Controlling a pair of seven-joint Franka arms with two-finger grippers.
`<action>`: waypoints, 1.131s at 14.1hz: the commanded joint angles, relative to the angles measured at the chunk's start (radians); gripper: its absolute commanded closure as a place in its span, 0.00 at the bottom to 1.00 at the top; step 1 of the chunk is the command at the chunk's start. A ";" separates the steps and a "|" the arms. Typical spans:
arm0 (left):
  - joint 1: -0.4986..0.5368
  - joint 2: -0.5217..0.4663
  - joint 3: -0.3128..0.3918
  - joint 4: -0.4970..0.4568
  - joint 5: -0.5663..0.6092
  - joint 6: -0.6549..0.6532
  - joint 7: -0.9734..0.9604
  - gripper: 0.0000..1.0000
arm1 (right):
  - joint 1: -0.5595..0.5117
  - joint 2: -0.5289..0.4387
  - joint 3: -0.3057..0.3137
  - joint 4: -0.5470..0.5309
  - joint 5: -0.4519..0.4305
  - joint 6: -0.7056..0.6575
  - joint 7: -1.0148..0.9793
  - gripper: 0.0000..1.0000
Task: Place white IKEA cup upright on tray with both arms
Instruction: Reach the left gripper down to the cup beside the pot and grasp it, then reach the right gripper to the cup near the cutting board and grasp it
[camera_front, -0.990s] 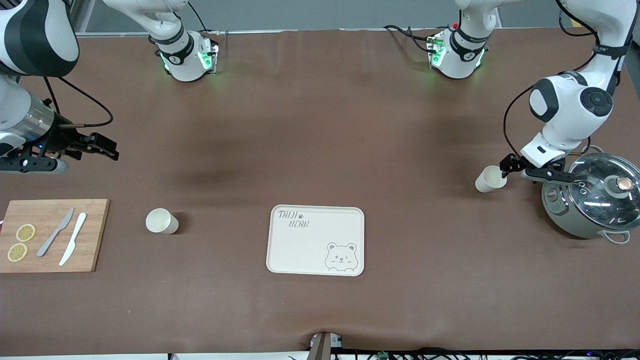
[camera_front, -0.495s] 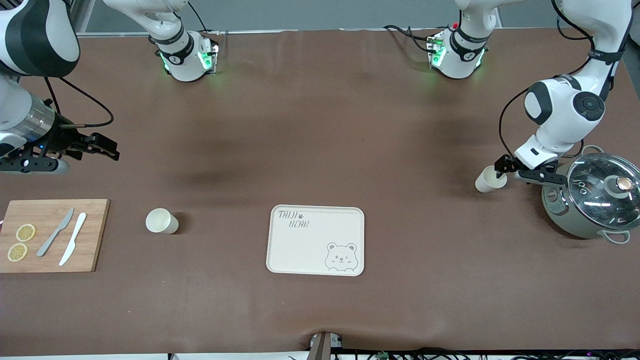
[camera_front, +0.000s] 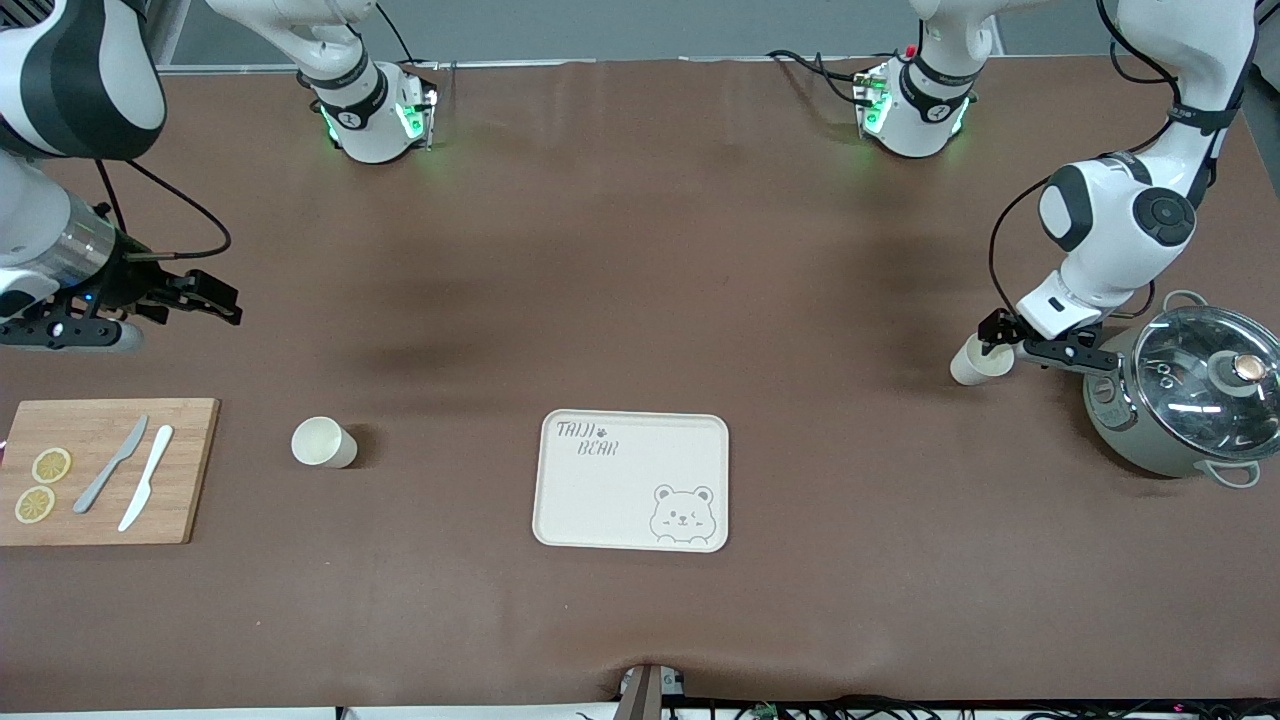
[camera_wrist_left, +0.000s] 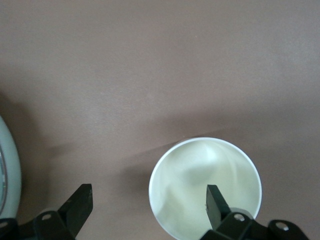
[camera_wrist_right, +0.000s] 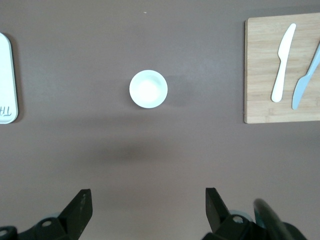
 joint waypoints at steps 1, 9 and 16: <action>0.009 0.005 -0.009 -0.006 0.017 0.023 0.003 0.00 | -0.006 0.018 0.004 -0.065 0.009 0.099 0.005 0.00; 0.015 0.039 -0.009 0.003 0.017 0.039 0.006 0.00 | -0.016 0.142 0.001 -0.133 0.004 0.331 0.004 0.00; 0.019 0.062 -0.009 0.005 0.016 0.073 0.006 1.00 | -0.034 0.254 -0.002 -0.151 0.003 0.496 0.002 0.00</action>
